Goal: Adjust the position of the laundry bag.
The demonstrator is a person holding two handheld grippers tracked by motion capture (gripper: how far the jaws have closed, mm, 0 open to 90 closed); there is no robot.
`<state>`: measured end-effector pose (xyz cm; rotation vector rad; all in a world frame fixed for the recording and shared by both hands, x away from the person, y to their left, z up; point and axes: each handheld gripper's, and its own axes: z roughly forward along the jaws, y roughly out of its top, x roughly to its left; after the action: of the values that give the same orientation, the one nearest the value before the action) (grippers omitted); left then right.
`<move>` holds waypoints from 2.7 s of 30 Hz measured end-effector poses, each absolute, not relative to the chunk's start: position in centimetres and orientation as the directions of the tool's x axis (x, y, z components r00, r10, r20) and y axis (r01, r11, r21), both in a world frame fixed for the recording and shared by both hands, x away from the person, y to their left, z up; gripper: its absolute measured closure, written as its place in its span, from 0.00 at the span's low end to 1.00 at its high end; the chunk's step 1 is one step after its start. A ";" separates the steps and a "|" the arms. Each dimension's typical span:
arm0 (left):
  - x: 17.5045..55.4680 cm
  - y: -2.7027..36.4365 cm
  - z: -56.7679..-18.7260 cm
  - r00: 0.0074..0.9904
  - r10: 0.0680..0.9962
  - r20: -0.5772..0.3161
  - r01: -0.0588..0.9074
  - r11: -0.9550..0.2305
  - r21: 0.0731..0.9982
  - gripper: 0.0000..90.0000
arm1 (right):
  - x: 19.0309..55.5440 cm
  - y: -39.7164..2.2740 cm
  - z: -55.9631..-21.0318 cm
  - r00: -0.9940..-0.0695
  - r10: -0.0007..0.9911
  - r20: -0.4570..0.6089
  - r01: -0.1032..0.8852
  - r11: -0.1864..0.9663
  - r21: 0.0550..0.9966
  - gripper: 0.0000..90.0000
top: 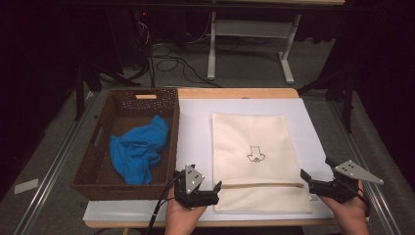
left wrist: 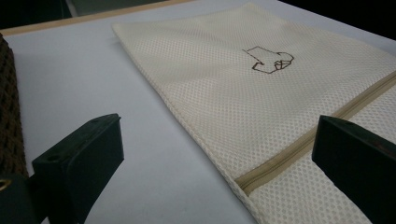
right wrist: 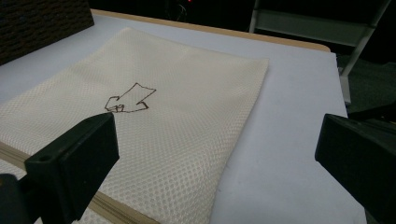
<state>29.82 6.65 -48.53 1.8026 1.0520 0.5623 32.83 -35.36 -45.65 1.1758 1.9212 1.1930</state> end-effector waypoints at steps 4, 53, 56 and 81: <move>29.9 6.6 -48.5 0.536 0.841 -0.071 0.416 -0.190 0.889 0.03 | 32.6 -35.3 -45.5 -0.444 0.896 -0.024 0.367 0.206 0.907 0.00; 31.0 4.7 -51.8 0.576 0.797 -0.183 0.611 -0.271 0.744 0.32 | 33.1 -35.6 -46.5 -0.464 0.886 0.015 0.407 0.198 0.892 0.00; 31.0 4.5 -51.9 0.575 0.796 -0.186 0.616 -0.272 0.740 0.33 | 33.1 -35.6 -46.7 -0.469 0.883 0.016 0.416 0.205 0.886 0.00; 31.6 5.3 -51.8 0.534 0.843 -0.062 0.576 -0.310 0.756 0.94 | 33.2 -35.7 -47.0 -0.468 0.883 0.034 0.434 0.196 0.879 0.01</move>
<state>31.57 5.27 -51.81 2.0182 1.1478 0.4500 33.17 -35.70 -46.96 1.2248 1.9894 1.2146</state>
